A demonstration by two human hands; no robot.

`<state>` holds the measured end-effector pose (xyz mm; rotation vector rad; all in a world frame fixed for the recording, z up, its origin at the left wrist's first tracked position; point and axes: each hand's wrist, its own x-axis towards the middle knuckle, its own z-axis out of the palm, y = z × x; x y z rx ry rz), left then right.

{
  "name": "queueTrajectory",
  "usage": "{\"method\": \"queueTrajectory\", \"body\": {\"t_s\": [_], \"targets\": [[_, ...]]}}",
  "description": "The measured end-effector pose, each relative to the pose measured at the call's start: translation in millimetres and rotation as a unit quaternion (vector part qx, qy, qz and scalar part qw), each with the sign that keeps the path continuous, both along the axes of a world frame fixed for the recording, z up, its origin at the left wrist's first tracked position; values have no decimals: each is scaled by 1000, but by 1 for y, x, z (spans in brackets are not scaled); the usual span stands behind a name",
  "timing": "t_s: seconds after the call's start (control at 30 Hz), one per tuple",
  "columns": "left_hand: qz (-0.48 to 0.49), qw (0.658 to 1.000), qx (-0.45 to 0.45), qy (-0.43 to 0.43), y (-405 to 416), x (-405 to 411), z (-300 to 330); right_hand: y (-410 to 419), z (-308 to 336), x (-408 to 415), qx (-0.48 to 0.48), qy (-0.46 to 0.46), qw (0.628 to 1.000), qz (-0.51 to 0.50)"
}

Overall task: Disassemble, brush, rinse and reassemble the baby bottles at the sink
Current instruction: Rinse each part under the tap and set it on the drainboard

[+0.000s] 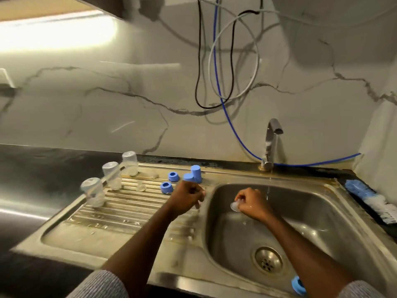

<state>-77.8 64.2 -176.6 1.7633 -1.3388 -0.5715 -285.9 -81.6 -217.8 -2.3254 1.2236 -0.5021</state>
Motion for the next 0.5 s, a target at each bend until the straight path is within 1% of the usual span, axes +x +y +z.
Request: {"method": "queueTrajectory", "body": {"t_s": [0.07,0.17,0.27,0.37,0.5], "targets": [[16,1000,-17,-17,17,15,2,16,10,19,-23,-32,999,19],[38,998,-7,-41,47,46,-1,43,23,58,-52,-68,995,58],[69,997,-6,-41,78,74,-2,65,34,101,-51,-81,992,82],[87,994,-8,-62,109,102,-2,94,40,143,-44,-96,987,117],[127,988,24,-87,146,137,-4,132,40,196,-43,-107,980,161]]}}
